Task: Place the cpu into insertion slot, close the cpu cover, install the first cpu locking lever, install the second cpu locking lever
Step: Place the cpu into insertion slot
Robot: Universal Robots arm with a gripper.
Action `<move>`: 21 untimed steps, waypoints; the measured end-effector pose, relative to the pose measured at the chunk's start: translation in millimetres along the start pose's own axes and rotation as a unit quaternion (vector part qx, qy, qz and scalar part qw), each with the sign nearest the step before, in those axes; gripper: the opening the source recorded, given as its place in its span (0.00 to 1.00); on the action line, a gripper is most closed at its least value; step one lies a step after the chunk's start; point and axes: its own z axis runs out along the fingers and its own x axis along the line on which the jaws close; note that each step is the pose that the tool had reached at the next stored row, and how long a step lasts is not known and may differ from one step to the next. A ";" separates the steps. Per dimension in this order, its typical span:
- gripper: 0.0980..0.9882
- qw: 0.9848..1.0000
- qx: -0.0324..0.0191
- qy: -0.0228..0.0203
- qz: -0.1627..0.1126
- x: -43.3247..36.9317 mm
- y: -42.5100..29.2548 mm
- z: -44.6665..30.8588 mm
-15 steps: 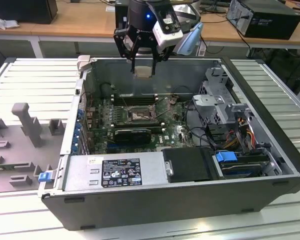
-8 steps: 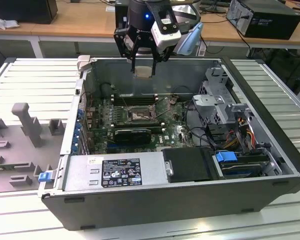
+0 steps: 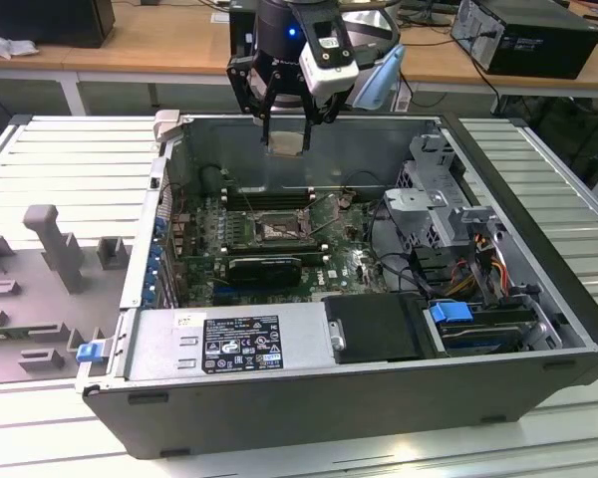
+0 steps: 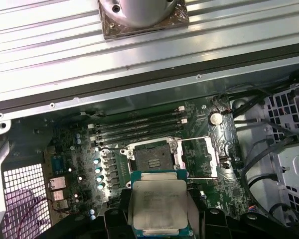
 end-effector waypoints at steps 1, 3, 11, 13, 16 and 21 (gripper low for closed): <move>0.48 1.000 0.000 0.000 0.003 0.0 0.0 0.0; 0.48 1.000 0.000 -0.001 0.010 0.0 0.0 0.0; 0.48 1.000 -0.001 -0.003 0.029 0.0 0.0 0.1; 0.48 0.999 -0.001 -0.003 0.034 0.0 0.0 0.1; 0.48 0.999 -0.001 -0.004 0.042 0.0 0.0 0.1; 0.48 0.998 0.000 -0.005 0.056 0.0 -0.3 3.1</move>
